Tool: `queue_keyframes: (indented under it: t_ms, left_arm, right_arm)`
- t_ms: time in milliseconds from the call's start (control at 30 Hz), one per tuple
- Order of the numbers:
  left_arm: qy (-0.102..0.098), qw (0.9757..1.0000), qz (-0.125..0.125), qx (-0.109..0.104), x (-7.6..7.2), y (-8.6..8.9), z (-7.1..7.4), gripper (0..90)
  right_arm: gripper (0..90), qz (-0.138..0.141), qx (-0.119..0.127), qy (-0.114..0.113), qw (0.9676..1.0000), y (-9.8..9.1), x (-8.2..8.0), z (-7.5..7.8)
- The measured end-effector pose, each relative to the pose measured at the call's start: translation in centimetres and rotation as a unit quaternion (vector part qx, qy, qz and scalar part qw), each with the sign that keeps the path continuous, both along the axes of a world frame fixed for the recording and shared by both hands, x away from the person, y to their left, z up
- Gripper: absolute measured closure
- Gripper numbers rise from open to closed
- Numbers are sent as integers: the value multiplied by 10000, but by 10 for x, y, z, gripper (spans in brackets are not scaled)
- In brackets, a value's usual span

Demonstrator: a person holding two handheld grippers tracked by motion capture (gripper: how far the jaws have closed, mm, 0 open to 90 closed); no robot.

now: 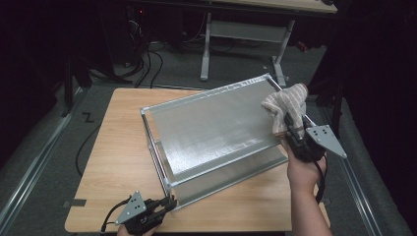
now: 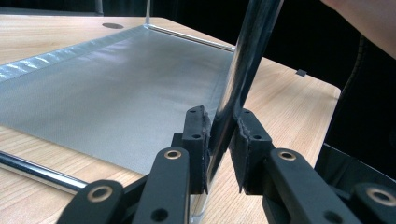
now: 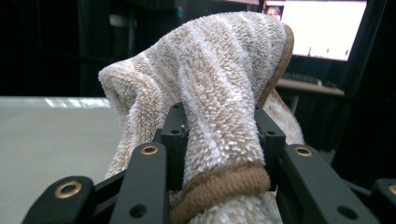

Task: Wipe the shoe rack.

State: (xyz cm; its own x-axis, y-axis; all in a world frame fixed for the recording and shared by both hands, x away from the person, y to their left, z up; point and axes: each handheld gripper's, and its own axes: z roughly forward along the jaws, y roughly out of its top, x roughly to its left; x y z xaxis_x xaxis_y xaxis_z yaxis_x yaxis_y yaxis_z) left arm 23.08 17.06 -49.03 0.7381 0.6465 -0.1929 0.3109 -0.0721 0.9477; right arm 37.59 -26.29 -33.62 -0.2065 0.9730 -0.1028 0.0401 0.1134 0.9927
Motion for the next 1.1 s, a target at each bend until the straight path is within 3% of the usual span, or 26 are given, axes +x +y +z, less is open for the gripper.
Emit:
queue_keyframes:
  t_ms: [167, 367, 600, 733, 900, 1000, 1100]
  left_arm:
    - [-9, 10000, -3, 12, 0, 0, 0, 759]
    - [-12, 10000, -19, 19, 1, 0, 0, 759]
    - [-6, 10000, -13, 14, 0, 0, 0, 759]
    - [-15, 10000, -16, 25, 0, 0, 0, 758]
    - [-17, 10000, -13, 30, 0, 0, 0, 760]
    - [-15, 10000, -8, 23, 0, -1, -1, 760]
    - [-2, 10000, -6, 6, 0, -1, -1, 760]
  right_arm:
    - [630, -162, -32, 266, 9995, -6, 10, -10]
    - [585, -230, -138, 621, 9977, -15, 32, -8]
    - [466, -188, -119, 530, 9983, -14, 29, -6]
    - [506, -261, -148, 557, 9980, -15, 28, -6]
    - [646, -289, -221, 807, 9961, -17, 33, -13]
    - [666, -222, -109, 924, 9954, -16, 32, -13]
    - [667, -115, -154, 906, 9957, -10, 28, -13]
